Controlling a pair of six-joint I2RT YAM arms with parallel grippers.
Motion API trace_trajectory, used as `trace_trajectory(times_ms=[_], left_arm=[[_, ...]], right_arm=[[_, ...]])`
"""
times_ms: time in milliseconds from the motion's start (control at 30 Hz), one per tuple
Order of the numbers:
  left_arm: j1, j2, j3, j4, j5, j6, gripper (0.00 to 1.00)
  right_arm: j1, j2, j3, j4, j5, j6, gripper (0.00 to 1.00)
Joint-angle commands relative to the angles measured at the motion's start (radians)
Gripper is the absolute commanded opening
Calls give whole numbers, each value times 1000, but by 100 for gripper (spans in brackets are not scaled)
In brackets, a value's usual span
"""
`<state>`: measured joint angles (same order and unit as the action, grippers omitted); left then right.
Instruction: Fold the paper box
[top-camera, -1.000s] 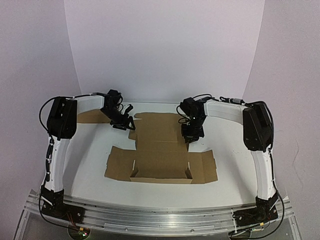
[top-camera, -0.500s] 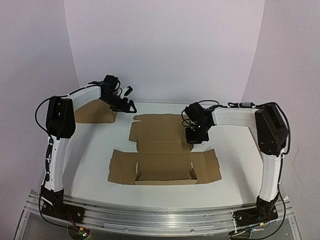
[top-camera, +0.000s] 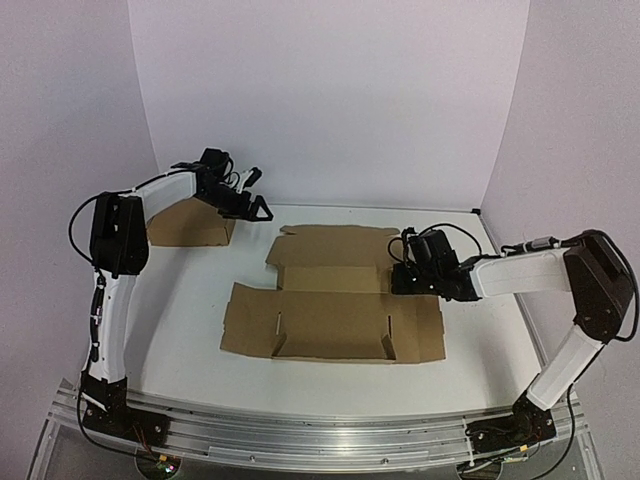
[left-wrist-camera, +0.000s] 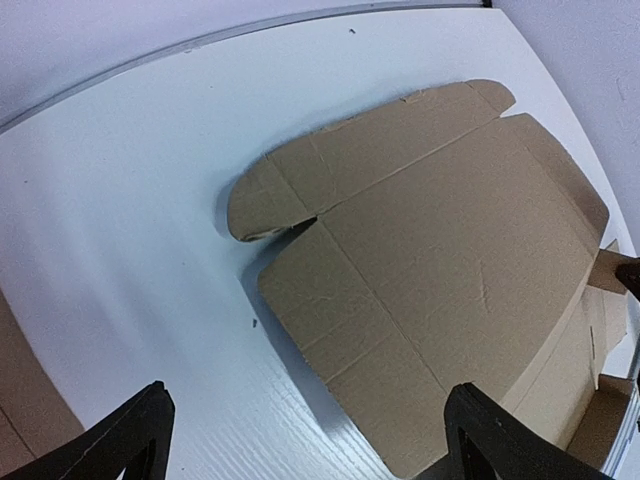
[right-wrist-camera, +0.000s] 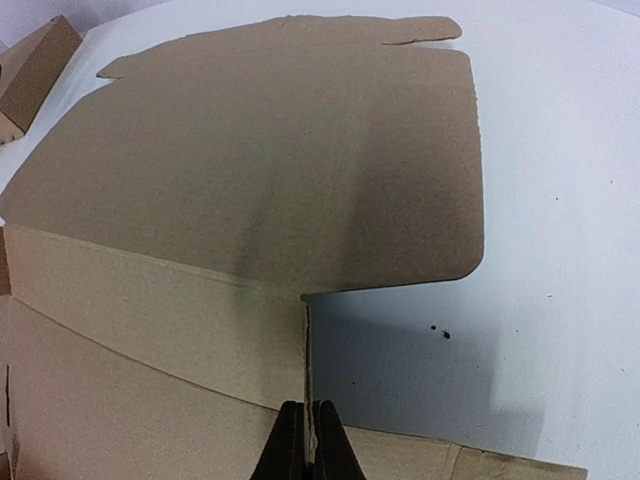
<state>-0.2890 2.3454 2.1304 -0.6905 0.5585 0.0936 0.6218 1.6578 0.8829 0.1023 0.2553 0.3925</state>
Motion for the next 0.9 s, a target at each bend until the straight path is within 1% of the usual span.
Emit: trace_trajectory(times_ms=[0, 67, 133, 300, 400, 467, 567, 767, 867], left_arm=[[-4, 42, -17, 27, 131, -73, 98], [-5, 41, -64, 30, 160, -84, 98], [-6, 48, -104, 28, 200, -131, 98], [-12, 71, -166, 43, 273, -194, 97], [-15, 84, -167, 59, 319, -221, 93], [-20, 90, -150, 65, 345, -225, 86], [-22, 85, -148, 99, 405, -245, 67], [-22, 65, -157, 124, 532, -237, 30], [-22, 48, -177, 147, 577, -236, 13]], right_arm=[[9, -70, -47, 195, 18, -46, 0], [9, -80, -65, 203, 18, -49, 0], [9, -82, -72, 205, 9, -49, 0], [9, -73, -64, 208, -15, -52, 0], [9, -67, -53, 208, -30, -59, 0], [9, -62, -50, 208, -36, -62, 0], [9, -56, -50, 208, -33, -62, 0], [9, -22, -42, 207, -43, -66, 0], [9, -3, -32, 206, -46, -67, 0]])
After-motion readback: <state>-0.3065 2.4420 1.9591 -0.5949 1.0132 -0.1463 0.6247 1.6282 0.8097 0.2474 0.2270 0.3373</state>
